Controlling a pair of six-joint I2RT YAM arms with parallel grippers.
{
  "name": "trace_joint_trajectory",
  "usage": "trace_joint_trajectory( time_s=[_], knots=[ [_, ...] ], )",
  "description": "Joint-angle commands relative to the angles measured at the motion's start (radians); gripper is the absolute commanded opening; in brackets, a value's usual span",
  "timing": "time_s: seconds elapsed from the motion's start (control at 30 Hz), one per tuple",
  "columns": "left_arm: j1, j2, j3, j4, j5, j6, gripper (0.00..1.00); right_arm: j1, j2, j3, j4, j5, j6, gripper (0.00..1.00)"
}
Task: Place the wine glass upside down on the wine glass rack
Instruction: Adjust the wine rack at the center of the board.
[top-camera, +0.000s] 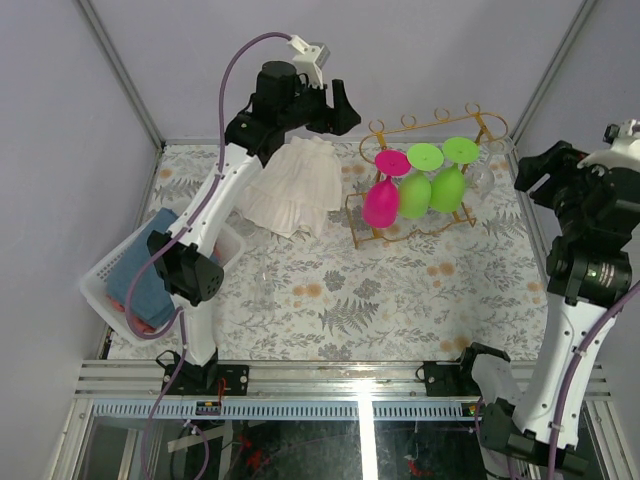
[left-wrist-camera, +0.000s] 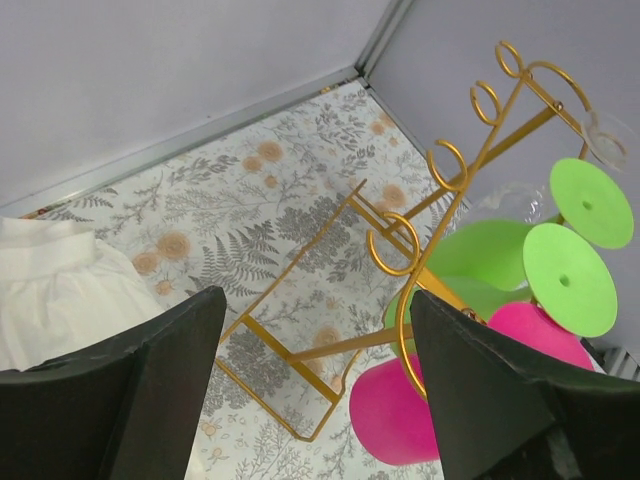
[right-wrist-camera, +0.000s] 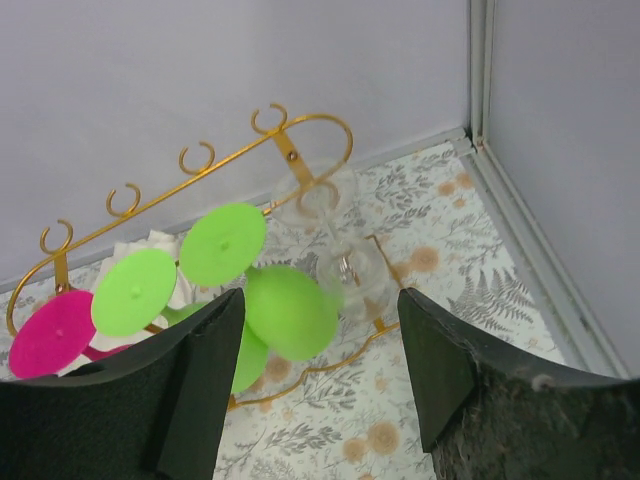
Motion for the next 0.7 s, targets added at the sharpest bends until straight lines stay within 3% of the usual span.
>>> trace_joint_trajectory(
  time_s=[0.0, 0.2, 0.33, 0.5, 0.67],
  knots=[
    [-0.012, -0.024, -0.039, 0.019, 0.07, 0.015, 0.73, 0.005, -0.077, -0.117, 0.024, -0.016, 0.084, 0.69],
    [-0.033, -0.034, -0.066, 0.006, 0.058, 0.032, 0.72, 0.006, -0.213, -0.326, -0.013, -0.059, 0.169, 0.65],
    [-0.033, -0.033, -0.066, 0.006, 0.042, 0.022, 0.68, 0.006, -0.288, -0.495, -0.047, -0.104, 0.239, 0.54],
    [-0.03, -0.057, -0.08, 0.03, -0.016, 0.008, 0.68, 0.006, -0.398, -0.712, 0.014, -0.128, 0.367, 0.42],
    [0.006, -0.11, -0.162, 0.101, -0.109, -0.054, 0.71, 0.005, -0.408, -0.862, 0.101, -0.134, 0.42, 0.41]
  ],
)
